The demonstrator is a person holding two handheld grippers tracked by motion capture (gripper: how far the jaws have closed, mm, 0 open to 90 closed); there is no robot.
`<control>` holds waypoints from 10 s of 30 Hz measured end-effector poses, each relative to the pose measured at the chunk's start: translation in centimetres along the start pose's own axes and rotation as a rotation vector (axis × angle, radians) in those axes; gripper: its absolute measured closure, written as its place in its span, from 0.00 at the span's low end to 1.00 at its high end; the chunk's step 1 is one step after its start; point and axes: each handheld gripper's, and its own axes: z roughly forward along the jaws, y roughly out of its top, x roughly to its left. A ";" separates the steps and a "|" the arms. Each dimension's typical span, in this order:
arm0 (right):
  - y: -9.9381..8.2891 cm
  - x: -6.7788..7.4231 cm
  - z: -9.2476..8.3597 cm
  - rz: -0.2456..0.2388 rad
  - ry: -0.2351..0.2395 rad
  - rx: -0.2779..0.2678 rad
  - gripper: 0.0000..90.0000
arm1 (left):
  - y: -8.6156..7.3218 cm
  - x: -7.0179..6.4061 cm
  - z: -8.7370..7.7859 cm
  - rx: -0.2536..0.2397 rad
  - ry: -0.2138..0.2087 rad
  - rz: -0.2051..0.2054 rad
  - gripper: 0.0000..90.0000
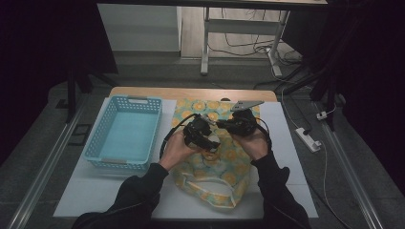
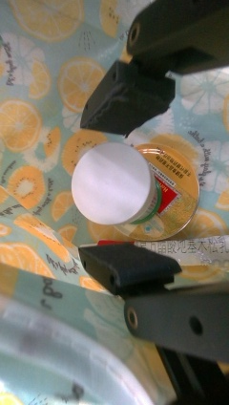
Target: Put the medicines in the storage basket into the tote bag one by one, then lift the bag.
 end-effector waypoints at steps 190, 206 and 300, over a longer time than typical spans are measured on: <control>6.2 2.4 -2.8 -0.088 0.068 0.013 1.00 | 0.4 0.9 -12.6 -0.126 -0.104 -0.121 0.99; 8.8 3.0 -4.6 -0.100 0.097 -0.024 1.00 | 3.6 2.2 -16.6 -0.215 -0.090 -0.116 0.99; 10.7 -1.5 -6.3 0.029 -0.039 -0.099 0.65 | 4.8 6.2 -17.7 -0.294 0.098 -0.071 0.29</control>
